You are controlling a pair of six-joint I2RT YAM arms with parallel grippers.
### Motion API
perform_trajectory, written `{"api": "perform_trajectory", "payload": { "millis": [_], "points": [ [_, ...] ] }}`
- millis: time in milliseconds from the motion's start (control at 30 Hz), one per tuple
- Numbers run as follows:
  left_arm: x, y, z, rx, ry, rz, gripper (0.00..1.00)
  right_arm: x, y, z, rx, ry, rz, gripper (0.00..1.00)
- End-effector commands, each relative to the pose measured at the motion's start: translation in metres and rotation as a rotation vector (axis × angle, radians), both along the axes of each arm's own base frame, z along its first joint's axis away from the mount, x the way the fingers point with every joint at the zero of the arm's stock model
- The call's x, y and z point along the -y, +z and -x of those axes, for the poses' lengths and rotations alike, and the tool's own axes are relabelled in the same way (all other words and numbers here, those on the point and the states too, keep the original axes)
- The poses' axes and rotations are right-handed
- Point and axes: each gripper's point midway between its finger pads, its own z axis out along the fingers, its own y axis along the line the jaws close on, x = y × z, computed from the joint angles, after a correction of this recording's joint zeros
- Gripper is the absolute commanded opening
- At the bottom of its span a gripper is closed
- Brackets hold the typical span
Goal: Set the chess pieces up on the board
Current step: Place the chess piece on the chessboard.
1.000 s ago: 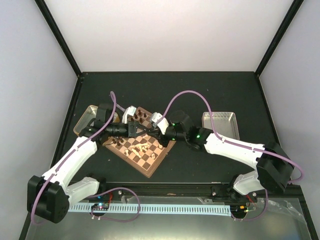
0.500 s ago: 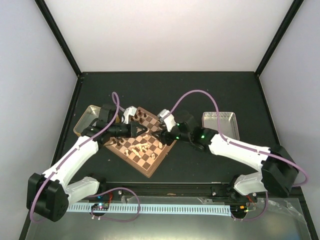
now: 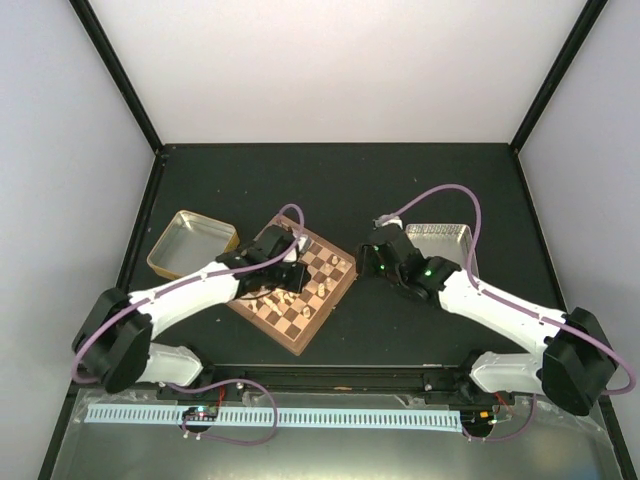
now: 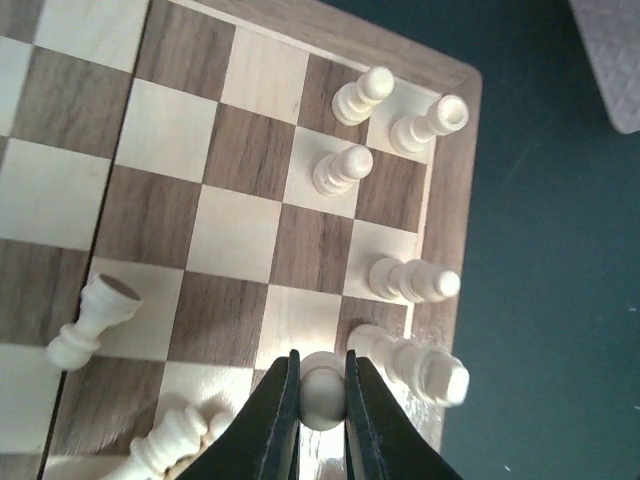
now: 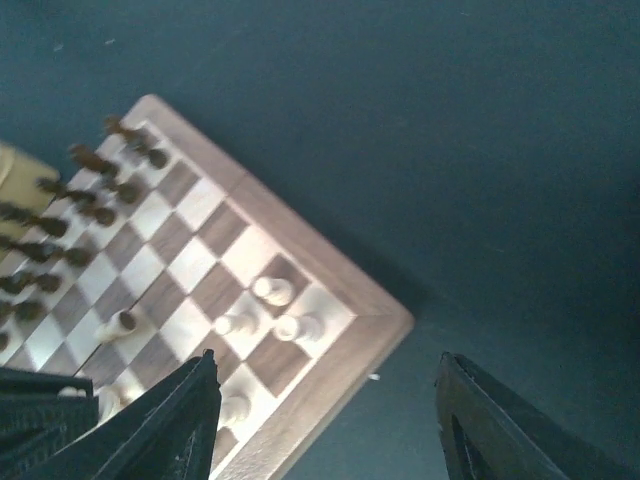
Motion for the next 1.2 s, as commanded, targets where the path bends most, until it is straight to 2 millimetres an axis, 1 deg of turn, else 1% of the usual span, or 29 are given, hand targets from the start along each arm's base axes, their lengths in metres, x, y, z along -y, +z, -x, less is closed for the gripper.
{"api": "perform_trajectory", "payload": {
  "millis": [0, 167, 433, 733, 1033, 1167],
  "points": [
    [0.018, 0.006, -0.023, 0.097, -0.016, -0.062, 0.05, 0.03, -0.008, -0.005, -0.059, -0.191, -0.032, 0.6],
    [0.029, -0.006, -0.029, 0.078, -0.037, -0.076, 0.05, 0.03, -0.01, -0.006, -0.068, -0.185, -0.044, 0.6],
    [0.036, -0.021, -0.033, 0.043, -0.052, -0.1, 0.08, 0.027, -0.014, -0.004, -0.08, -0.169, -0.052, 0.6],
    [0.039, -0.03, -0.034, 0.023, -0.062, -0.105, 0.12, 0.026, -0.015, -0.004, -0.083, -0.16, -0.055, 0.6],
    [0.043, -0.031, -0.033, 0.011, -0.07, -0.09, 0.21, 0.026, -0.015, -0.002, -0.088, -0.153, -0.056, 0.6],
    [0.043, -0.027, -0.032, 0.012, -0.067, -0.079, 0.23, 0.026, -0.013, -0.001, -0.085, -0.151, -0.059, 0.6]
  ]
}}
